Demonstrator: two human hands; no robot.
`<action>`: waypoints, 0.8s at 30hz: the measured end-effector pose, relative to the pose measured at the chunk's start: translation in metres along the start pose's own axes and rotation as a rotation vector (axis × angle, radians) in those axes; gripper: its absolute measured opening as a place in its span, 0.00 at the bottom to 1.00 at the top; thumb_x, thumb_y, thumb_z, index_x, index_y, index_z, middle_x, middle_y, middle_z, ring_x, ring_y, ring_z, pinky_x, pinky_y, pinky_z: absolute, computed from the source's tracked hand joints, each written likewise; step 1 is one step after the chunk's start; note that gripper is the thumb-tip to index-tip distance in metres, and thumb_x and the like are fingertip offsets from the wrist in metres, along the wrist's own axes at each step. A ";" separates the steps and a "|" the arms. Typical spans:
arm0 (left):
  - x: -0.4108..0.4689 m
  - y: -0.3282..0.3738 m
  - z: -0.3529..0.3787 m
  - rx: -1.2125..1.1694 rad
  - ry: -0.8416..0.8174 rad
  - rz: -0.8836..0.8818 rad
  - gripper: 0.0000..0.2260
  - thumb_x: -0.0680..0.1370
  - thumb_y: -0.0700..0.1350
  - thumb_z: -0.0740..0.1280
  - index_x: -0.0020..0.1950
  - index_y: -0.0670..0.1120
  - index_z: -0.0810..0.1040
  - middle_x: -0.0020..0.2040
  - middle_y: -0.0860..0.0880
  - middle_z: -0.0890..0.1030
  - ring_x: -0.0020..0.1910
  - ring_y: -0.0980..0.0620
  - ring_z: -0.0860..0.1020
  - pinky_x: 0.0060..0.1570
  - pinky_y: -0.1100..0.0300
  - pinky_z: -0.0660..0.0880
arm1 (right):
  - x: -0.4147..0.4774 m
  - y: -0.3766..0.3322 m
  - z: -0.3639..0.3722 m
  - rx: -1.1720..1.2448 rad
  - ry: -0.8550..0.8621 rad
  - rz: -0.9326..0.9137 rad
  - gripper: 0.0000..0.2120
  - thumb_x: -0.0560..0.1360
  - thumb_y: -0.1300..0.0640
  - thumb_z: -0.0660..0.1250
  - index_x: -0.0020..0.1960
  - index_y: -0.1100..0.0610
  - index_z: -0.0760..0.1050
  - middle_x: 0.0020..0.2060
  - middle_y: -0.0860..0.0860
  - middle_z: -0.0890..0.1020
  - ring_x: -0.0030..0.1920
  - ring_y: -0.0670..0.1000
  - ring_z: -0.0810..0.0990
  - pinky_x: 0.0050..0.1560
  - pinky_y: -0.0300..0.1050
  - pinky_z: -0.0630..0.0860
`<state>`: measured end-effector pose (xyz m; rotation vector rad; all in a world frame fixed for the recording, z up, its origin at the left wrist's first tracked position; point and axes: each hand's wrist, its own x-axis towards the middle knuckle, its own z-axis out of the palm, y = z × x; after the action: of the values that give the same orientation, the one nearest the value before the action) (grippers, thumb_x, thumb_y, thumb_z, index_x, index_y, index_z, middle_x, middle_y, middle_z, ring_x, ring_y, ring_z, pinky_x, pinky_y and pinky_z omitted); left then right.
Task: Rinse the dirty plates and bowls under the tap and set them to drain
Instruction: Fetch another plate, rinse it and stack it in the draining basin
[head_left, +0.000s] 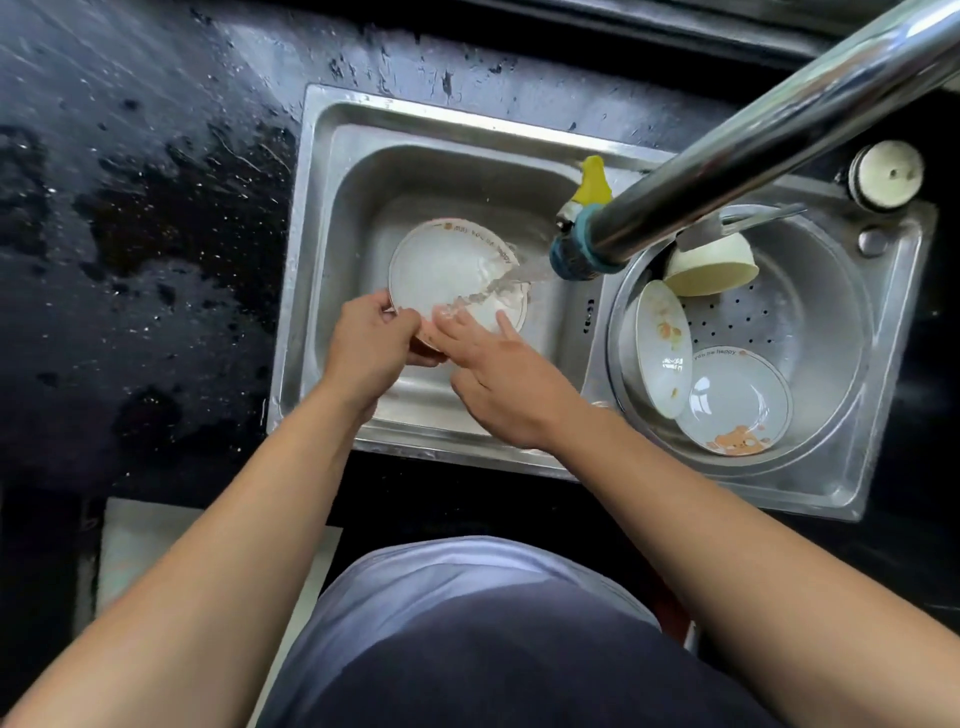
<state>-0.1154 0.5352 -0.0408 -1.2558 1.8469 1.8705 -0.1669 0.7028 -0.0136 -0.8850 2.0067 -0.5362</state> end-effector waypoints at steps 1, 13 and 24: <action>0.002 -0.001 -0.002 -0.011 0.024 -0.009 0.10 0.76 0.33 0.65 0.45 0.45 0.84 0.38 0.41 0.87 0.36 0.41 0.87 0.32 0.57 0.83 | -0.002 0.005 -0.001 -0.051 0.008 0.067 0.29 0.80 0.55 0.49 0.80 0.55 0.62 0.81 0.53 0.63 0.80 0.55 0.60 0.82 0.57 0.42; -0.005 0.000 0.000 -0.199 0.095 -0.197 0.04 0.76 0.33 0.62 0.42 0.38 0.75 0.33 0.35 0.85 0.30 0.41 0.86 0.28 0.58 0.82 | 0.003 0.013 0.006 -0.169 0.122 0.065 0.26 0.83 0.48 0.60 0.80 0.49 0.64 0.79 0.52 0.66 0.80 0.53 0.62 0.81 0.63 0.44; -0.005 -0.006 -0.006 -0.440 -0.114 -0.262 0.27 0.83 0.66 0.58 0.65 0.46 0.81 0.54 0.44 0.88 0.56 0.45 0.87 0.52 0.50 0.82 | 0.016 0.006 -0.001 0.058 0.424 0.059 0.10 0.80 0.55 0.67 0.59 0.52 0.84 0.47 0.55 0.88 0.49 0.62 0.82 0.47 0.54 0.78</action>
<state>-0.1057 0.5326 -0.0407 -1.4027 1.1813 2.2097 -0.1760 0.6949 -0.0255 -0.7161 2.3747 -0.7964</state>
